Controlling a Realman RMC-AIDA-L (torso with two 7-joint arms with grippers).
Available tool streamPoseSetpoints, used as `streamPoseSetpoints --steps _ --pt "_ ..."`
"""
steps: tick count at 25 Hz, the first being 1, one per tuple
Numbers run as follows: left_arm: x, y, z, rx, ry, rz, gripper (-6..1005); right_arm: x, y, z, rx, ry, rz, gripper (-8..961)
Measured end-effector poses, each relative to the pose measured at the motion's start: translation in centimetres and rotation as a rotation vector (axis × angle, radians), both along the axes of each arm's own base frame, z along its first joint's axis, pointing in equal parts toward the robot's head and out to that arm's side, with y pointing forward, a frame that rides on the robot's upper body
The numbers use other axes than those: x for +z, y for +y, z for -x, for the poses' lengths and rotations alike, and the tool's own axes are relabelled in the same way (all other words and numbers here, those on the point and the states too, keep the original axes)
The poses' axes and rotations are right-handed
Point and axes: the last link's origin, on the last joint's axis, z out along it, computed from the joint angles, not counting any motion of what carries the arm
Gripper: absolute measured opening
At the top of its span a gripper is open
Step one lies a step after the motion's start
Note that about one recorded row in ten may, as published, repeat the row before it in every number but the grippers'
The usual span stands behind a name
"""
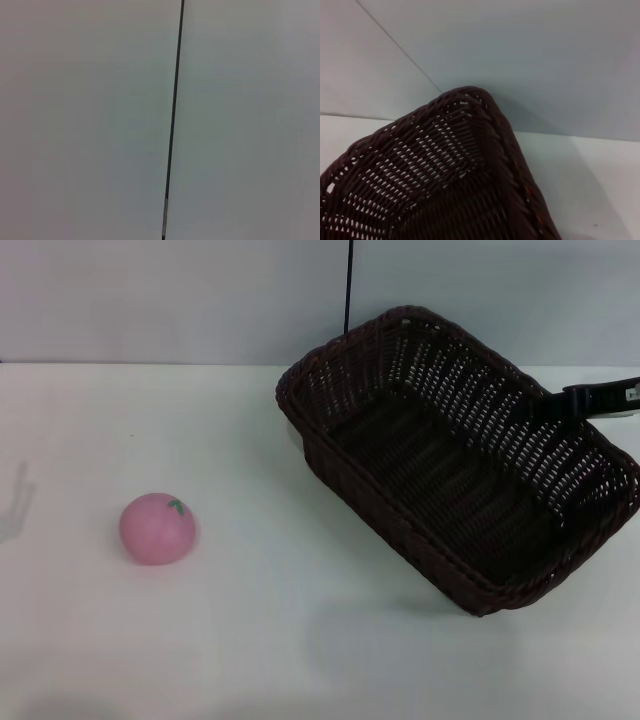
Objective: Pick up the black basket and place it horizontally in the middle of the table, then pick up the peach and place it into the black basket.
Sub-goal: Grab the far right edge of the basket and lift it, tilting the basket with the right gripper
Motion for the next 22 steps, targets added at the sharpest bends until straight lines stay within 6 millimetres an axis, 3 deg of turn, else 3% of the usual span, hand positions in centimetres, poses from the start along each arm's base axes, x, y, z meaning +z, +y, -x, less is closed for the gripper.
streamPoseSetpoints --steps 12,15,18,22 --pt "0.1 -0.1 0.2 0.009 -0.001 -0.003 788 0.3 -0.1 0.3 0.042 -0.028 -0.018 288" --pt "0.1 -0.4 0.3 0.013 0.0 -0.004 787 0.4 -0.2 1.4 0.126 -0.077 0.015 209" --pt "0.2 -0.6 0.4 0.016 0.001 -0.007 787 0.6 -0.3 2.2 0.191 -0.111 0.039 193" --pt "0.2 -1.2 0.6 0.026 0.002 -0.009 786 0.6 -1.5 4.2 0.424 -0.217 0.141 182"
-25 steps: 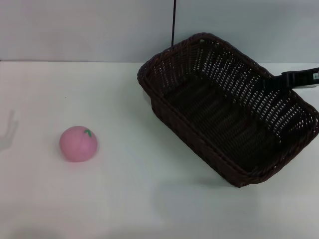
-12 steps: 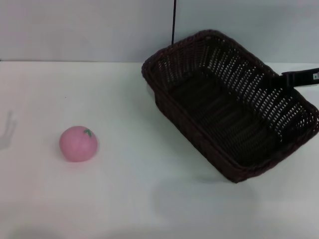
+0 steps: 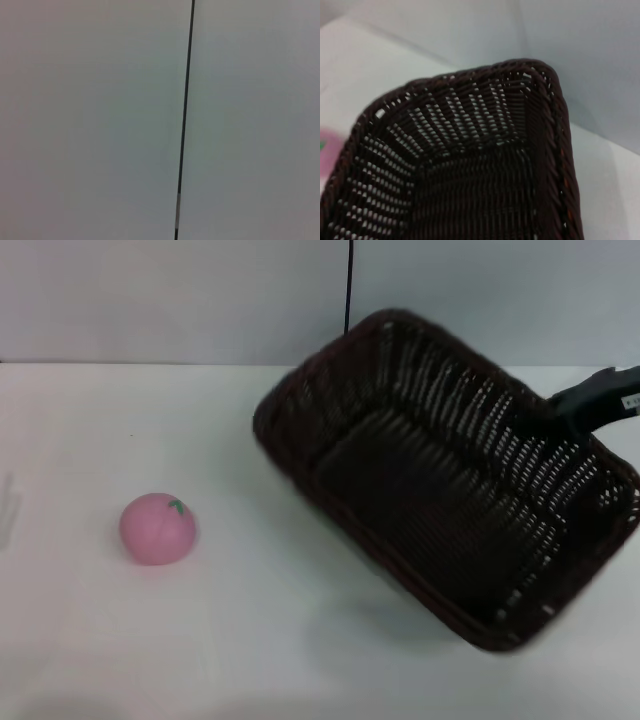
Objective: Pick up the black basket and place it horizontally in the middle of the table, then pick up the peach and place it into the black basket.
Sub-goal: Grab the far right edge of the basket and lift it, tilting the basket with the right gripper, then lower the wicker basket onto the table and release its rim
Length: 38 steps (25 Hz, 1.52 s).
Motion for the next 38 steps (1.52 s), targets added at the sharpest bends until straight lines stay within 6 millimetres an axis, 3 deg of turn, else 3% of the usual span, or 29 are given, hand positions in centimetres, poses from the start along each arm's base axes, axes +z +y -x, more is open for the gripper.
streamPoseSetpoints --steps 12,18,23,31,38 --pt "-0.5 -1.5 0.1 0.013 -0.014 -0.001 783 1.3 -0.9 2.0 0.443 -0.223 0.053 183" --pt "-1.5 -1.5 -0.7 -0.017 -0.033 0.038 781 0.2 -1.2 3.2 0.807 -0.242 0.053 182" --pt "-1.9 -1.2 -1.0 -0.035 -0.034 0.059 780 -0.8 -1.5 3.7 0.92 -0.169 0.047 198" --pt "-2.1 -1.2 -1.2 -0.04 -0.041 0.063 778 -3.0 -1.7 2.8 0.917 -0.141 0.098 223" --pt "-2.1 -1.0 -1.2 -0.044 -0.042 0.066 777 -3.4 -1.8 2.4 0.926 -0.142 0.099 245"
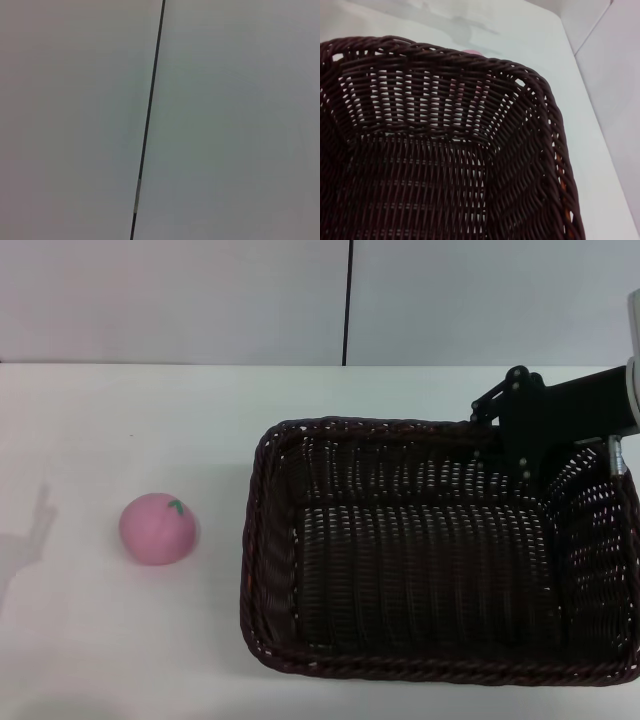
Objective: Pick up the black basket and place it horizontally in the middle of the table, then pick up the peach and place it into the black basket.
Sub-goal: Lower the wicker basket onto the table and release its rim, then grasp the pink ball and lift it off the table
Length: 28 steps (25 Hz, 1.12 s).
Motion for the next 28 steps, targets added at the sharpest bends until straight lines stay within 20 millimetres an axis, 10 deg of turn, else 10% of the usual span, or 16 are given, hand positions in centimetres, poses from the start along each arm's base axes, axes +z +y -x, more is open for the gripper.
streamPoseSetpoints --steps 15,18,28 --pt "-0.1 -0.1 -0.2 -0.02 -0.003 0.016 773 -0.4 -0.2 -0.3 -0.033 0.064 -0.02 292" --pt "-0.2 -0.1 -0.3 -0.029 -0.001 0.029 772 -0.1 -0.5 -0.3 -0.04 0.111 -0.033 432" --pt "1.9 -0.3 -0.8 -0.29 -0.043 0.372 770 5.5 -4.7 -1.0 -0.14 0.713 -0.247 557"
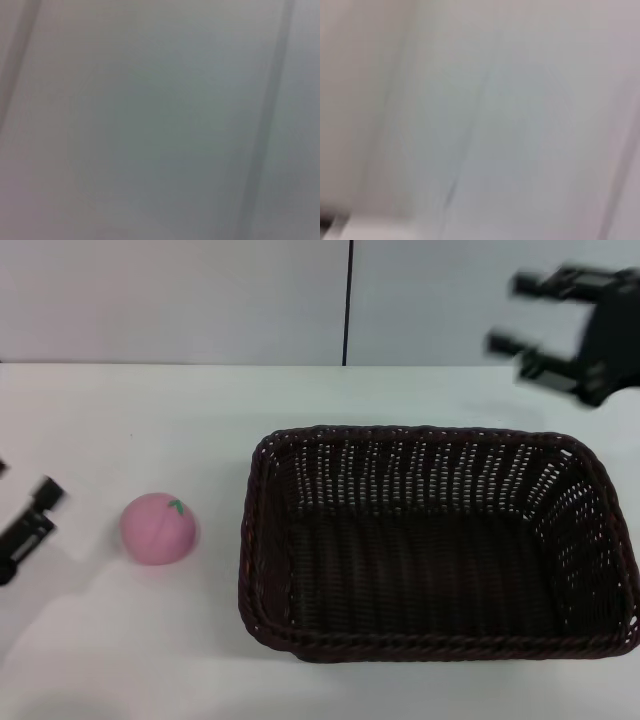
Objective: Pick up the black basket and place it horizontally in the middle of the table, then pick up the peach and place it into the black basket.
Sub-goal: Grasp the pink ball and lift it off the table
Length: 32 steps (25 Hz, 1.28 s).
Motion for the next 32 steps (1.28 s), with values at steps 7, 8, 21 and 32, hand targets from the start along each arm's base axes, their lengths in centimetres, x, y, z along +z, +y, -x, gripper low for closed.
streamPoseSetpoints --steps 7,8,21,32 --pt "-1.6 0.8 -0.2 -0.055 0.089 0.253 768 1.4 -5.0 -5.8 -0.146 0.5 -0.159 557" --pt "-1.6 0.8 -0.2 -0.055 0.089 0.253 768 1.4 -5.0 -5.8 -0.146 0.5 -0.159 557" --pt "-4.9 3.2 -0.2 -0.017 0.223 0.246 765 -1.0 -10.2 -10.4 -0.278 0.787 -0.266 556" --pt "-5.9 3.4 -0.5 -0.067 0.285 0.311 704 -2.0 -10.6 -11.4 -0.379 0.837 -0.279 556"
